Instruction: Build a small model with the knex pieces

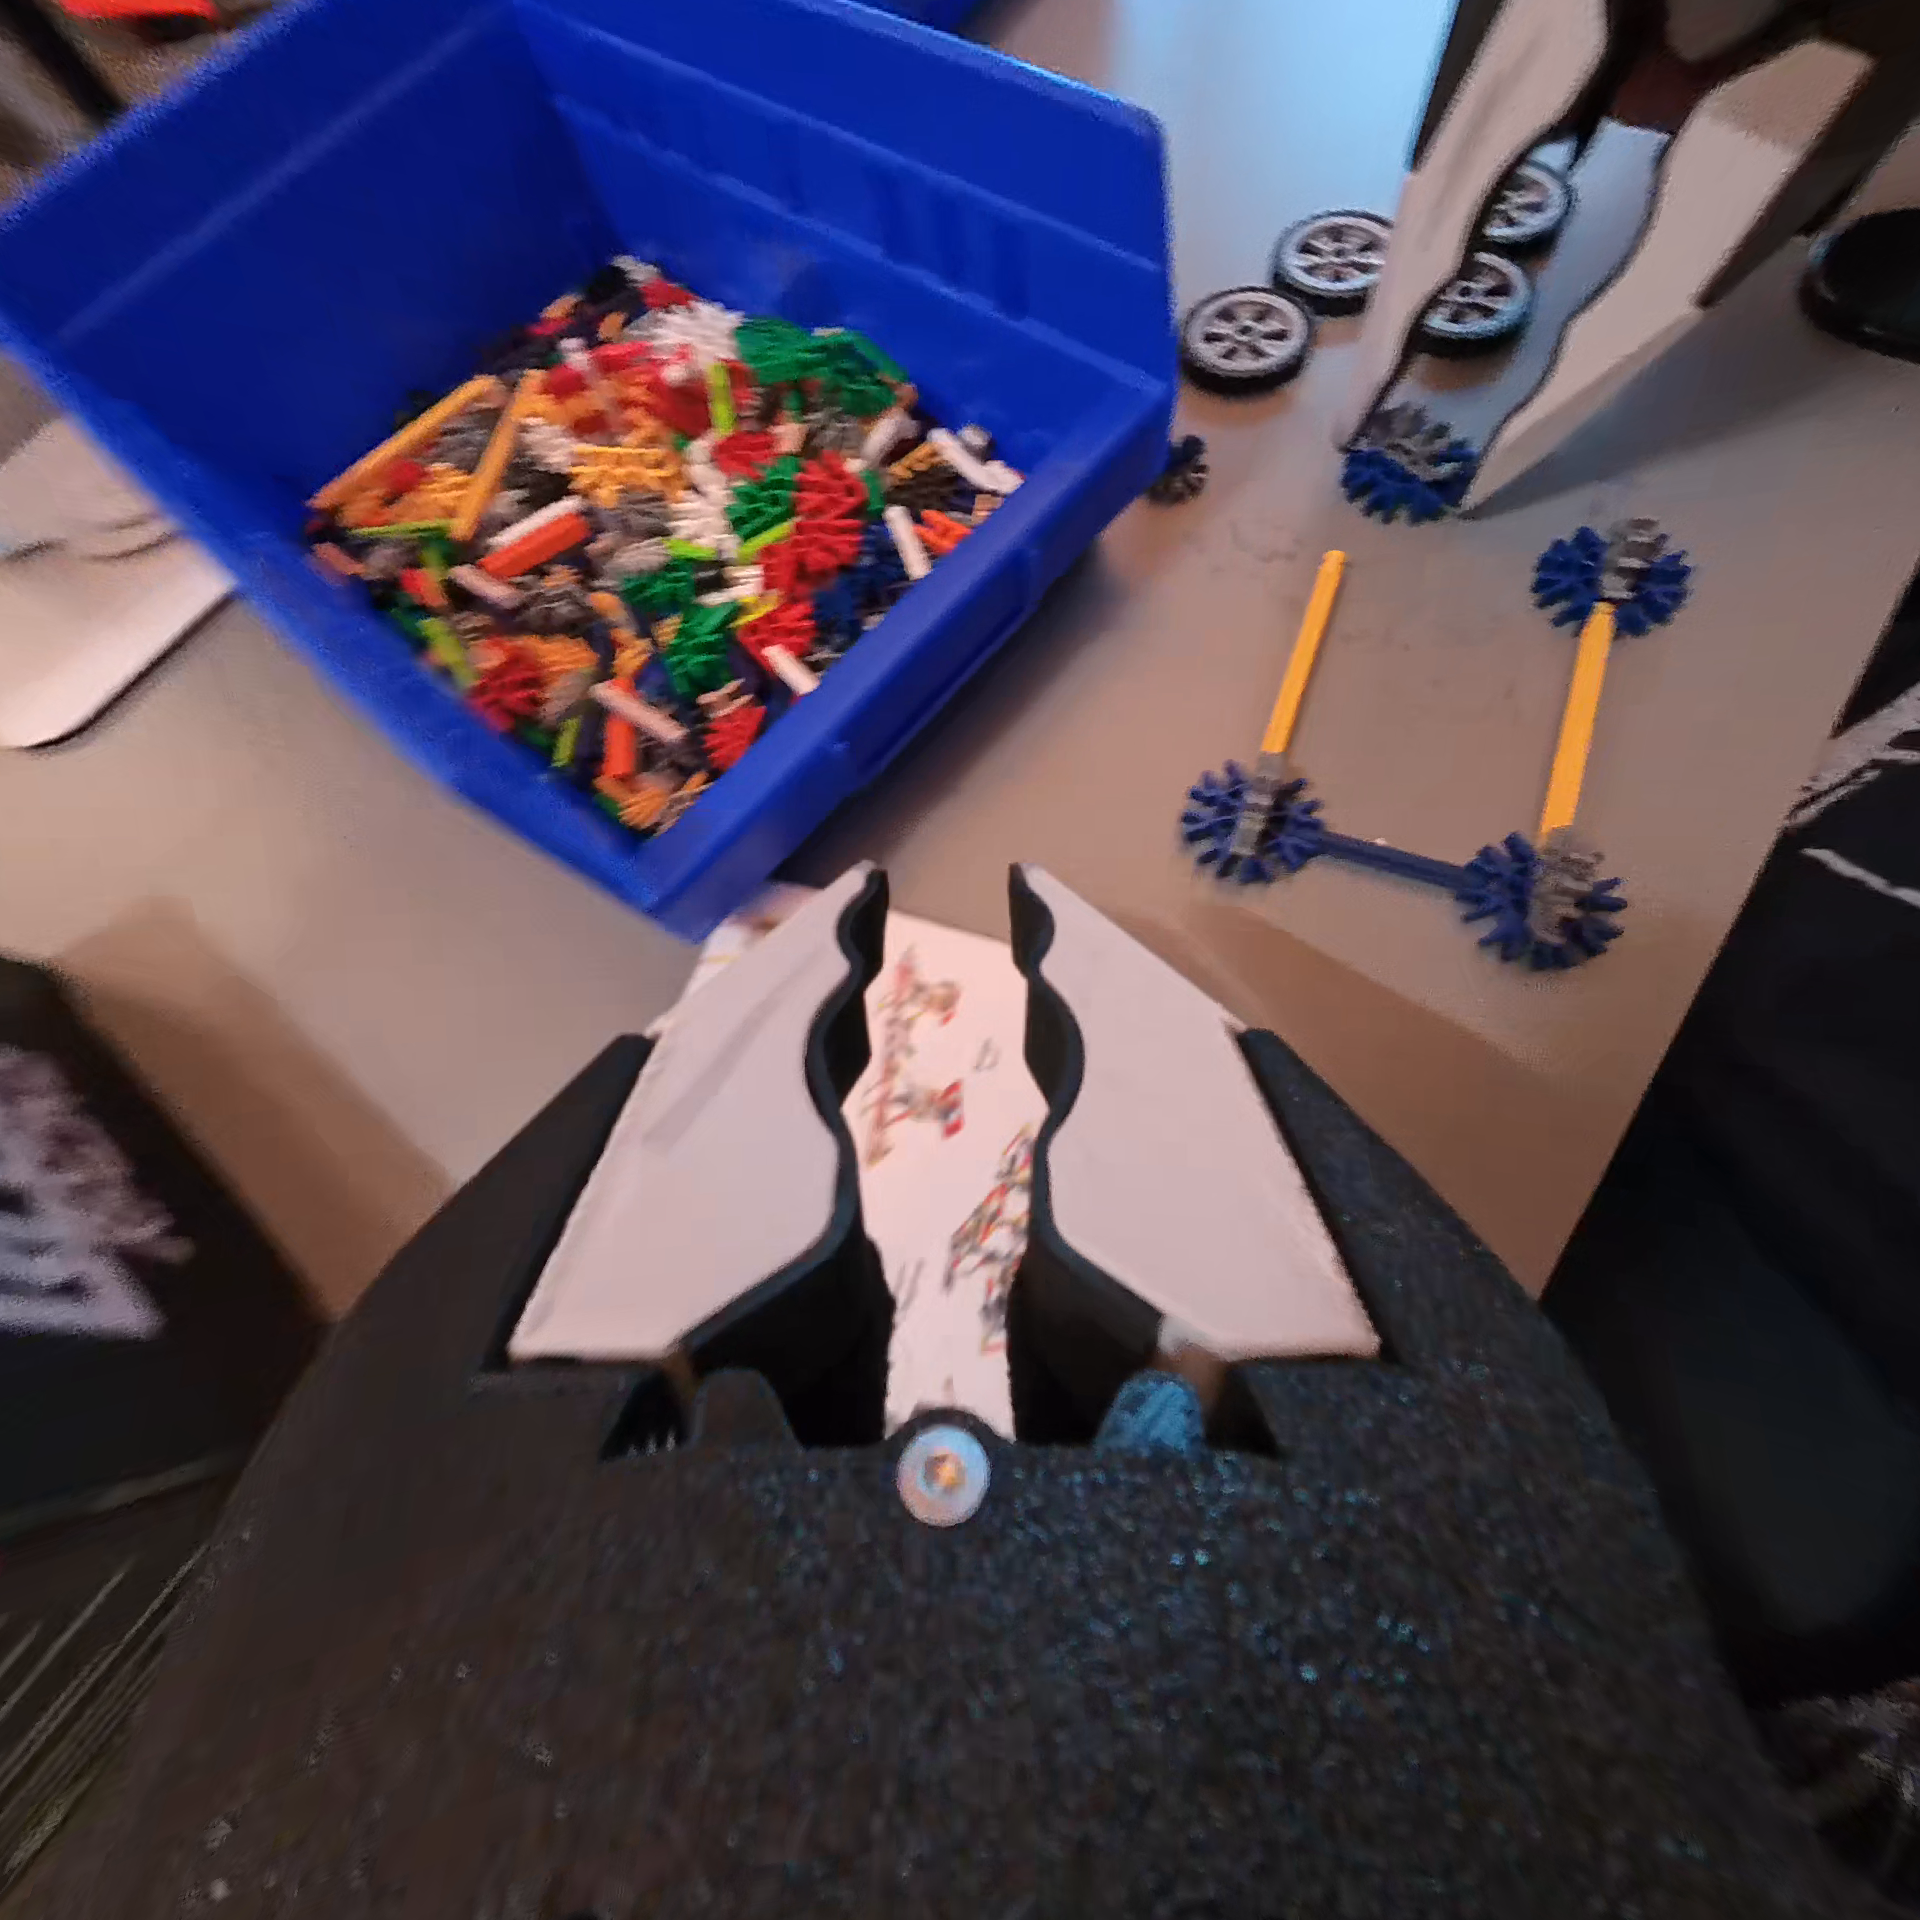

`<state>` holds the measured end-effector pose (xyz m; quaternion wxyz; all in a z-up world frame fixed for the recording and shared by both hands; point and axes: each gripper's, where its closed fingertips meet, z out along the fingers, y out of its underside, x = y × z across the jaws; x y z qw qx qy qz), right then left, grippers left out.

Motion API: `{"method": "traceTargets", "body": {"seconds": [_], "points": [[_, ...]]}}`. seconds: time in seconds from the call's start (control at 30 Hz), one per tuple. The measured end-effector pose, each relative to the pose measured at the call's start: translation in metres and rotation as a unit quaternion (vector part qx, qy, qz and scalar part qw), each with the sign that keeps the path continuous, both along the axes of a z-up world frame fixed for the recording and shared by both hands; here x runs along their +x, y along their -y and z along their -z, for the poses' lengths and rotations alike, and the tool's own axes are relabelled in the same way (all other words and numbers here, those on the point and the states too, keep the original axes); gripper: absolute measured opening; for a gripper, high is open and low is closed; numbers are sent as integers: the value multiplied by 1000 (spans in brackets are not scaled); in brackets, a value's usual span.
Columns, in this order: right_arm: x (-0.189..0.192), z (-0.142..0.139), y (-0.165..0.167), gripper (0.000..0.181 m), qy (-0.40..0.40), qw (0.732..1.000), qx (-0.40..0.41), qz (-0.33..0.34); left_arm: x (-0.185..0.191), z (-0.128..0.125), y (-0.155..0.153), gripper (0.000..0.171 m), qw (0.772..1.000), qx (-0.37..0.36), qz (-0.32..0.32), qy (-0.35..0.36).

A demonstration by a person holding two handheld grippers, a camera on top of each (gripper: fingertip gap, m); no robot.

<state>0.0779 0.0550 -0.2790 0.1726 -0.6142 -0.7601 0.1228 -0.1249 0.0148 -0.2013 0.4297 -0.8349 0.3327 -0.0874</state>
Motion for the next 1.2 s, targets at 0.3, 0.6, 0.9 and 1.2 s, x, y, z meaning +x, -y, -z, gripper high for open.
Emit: {"method": "traceTargets", "body": {"seconds": [0.3, 0.6, 0.9, 1.2], "points": [[-1, 0, -4, 36, 2, 1000, -1, 11, -71, 0, 17, 22, 996, 14, -93, 0], [0, 4, -6, 38, 21, 1000, -5, 15, -72, 71, 28, 9, 991, -78, -78, -80], [0, 4, -6, 38, 28, 999, -15, 22, -51, 80, 35, 1, 994, -67, -62, -62], [1, 4, -8, 42, 35, 999, 1, 12, -51, 80, 35, 0, 995, -62, -63, -55]]}}
